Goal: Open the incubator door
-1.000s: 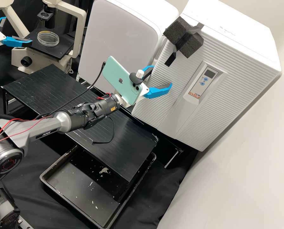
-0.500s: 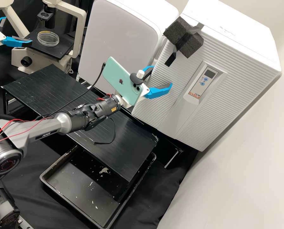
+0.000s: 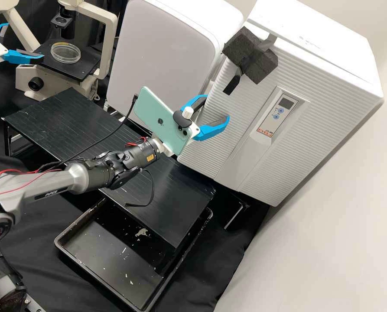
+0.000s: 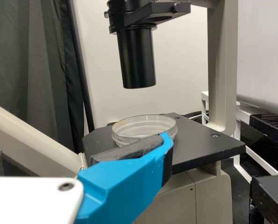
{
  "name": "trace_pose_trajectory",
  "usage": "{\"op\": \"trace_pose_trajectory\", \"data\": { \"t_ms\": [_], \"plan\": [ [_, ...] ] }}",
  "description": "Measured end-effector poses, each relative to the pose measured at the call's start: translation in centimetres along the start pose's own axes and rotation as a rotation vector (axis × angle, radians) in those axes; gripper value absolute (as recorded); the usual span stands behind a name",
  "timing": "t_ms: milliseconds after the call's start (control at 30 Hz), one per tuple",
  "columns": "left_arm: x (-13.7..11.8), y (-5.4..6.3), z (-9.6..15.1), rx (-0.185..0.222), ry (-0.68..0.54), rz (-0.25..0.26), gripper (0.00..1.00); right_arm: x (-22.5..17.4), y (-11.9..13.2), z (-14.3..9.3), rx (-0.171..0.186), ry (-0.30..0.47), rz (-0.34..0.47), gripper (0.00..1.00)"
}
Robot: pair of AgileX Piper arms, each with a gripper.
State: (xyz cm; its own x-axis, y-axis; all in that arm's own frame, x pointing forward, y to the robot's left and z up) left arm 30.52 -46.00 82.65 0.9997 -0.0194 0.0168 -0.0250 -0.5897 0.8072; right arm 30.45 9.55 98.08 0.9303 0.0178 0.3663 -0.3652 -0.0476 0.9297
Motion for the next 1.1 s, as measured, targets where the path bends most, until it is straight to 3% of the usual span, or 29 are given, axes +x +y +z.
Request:
{"op": "trace_pose_trajectory", "data": {
  "t_ms": [400, 600, 733, 767, 933, 1100],
  "plan": [
    [0.0, 0.0, 0.0, 0.0, 0.0, 0.0, 1.0, -4.2, 2.3, 0.9, -0.02, 0.009, 0.046, 0.0],
    [0.0, 0.0, 0.0, 0.0, 0.0, 0.0, 1.0, -5.9, 2.9, 1.4, -0.009, -0.001, 0.077, 0.0],
    [0.0, 0.0, 0.0, 0.0, 0.0, 0.0, 1.0, -6.6, 3.2, 1.8, -0.035, 0.001, 0.096, 0.0],
    [0.0, 0.0, 0.0, 0.0, 0.0, 0.0, 1.0, -6.7, 3.3, 1.9, -0.039, 0.002, 0.102, 1.0],
    [0.0, 0.0, 0.0, 0.0, 0.0, 0.0, 1.0, -7.2, 3.7, 2.2, -0.055, -0.008, 0.119, 1.0],
    [0.0, 0.0, 0.0, 0.0, 0.0, 0.0, 1.0, -7.8, 4.1, 2.5, -0.112, -0.03, 0.142, 1.0]
  ]
}}
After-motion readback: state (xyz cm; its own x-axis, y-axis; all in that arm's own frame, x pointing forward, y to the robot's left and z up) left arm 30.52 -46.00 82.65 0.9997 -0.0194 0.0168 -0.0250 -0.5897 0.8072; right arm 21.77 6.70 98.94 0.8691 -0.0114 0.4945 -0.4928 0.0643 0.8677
